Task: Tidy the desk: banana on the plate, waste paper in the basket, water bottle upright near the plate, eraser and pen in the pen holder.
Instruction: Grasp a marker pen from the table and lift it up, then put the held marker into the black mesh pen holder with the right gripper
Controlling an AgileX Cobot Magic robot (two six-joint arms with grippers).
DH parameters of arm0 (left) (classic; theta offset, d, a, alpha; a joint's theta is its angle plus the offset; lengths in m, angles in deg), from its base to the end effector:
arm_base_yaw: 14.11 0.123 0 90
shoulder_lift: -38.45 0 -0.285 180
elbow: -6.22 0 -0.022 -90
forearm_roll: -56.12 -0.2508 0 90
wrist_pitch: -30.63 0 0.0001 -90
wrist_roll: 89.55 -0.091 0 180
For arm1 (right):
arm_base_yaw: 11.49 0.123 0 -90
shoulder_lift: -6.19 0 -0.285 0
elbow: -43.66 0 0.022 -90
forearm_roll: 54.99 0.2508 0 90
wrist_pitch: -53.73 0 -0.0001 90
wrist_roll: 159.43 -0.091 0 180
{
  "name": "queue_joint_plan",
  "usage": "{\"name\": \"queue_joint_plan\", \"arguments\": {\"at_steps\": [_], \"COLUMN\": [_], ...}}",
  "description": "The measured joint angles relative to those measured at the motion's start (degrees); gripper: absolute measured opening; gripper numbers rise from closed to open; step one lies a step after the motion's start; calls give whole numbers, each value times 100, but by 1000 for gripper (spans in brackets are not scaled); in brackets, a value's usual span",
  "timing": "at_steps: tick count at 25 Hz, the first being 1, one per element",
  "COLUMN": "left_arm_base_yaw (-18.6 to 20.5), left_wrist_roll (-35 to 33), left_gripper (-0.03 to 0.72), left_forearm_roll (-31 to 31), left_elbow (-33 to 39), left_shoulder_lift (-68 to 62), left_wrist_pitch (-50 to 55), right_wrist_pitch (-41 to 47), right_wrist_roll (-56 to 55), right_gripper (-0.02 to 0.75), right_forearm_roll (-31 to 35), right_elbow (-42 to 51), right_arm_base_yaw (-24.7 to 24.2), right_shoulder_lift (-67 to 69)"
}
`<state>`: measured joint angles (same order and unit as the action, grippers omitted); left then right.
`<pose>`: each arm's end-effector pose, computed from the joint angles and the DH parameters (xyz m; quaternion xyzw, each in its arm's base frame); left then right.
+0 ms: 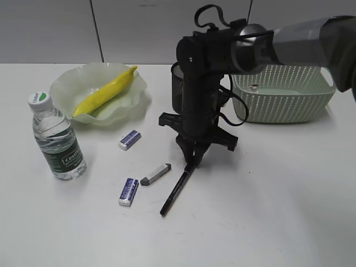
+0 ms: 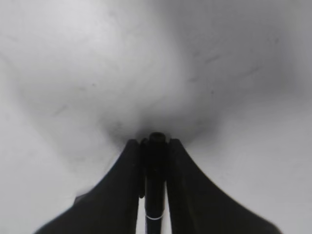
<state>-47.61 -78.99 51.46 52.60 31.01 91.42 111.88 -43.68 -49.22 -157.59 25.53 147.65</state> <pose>-0.0053 0.0112 0.2879 0.1648 0.8246 -0.1648 0.5155 0.3573 0.2792 0.1028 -0.2603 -0.9645 -0.0384 0.0243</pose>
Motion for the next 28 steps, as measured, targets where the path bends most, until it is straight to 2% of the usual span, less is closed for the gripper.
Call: {"name": "queue_joint_plan", "arguments": {"at_steps": [7, 12, 19, 28], "left_arm_base_yaw": [0, 0, 0, 0], "left_wrist_roll": [-5, -5, -5, -5], "left_gripper": [310, 310, 310, 310], "left_forearm_roll": [0, 0, 0, 0], "left_elbow": [0, 0, 0, 0], "left_shoulder_lift": [0, 0, 0, 0], "left_wrist_pitch": [0, 0, 0, 0], "right_wrist_pitch": [486, 315, -1275, -3139], "right_wrist_roll": [948, 1483, 1581, 1590], "right_gripper": [130, 130, 130, 130], "right_forearm_roll": [-1042, -1889, -3386, -5112], "right_elbow": [-568, -937, -979, -986], "right_arm_base_yaw": [0, 0, -5, -5], "right_shoulder_lift": [-278, -973, -1644, -1370]}}
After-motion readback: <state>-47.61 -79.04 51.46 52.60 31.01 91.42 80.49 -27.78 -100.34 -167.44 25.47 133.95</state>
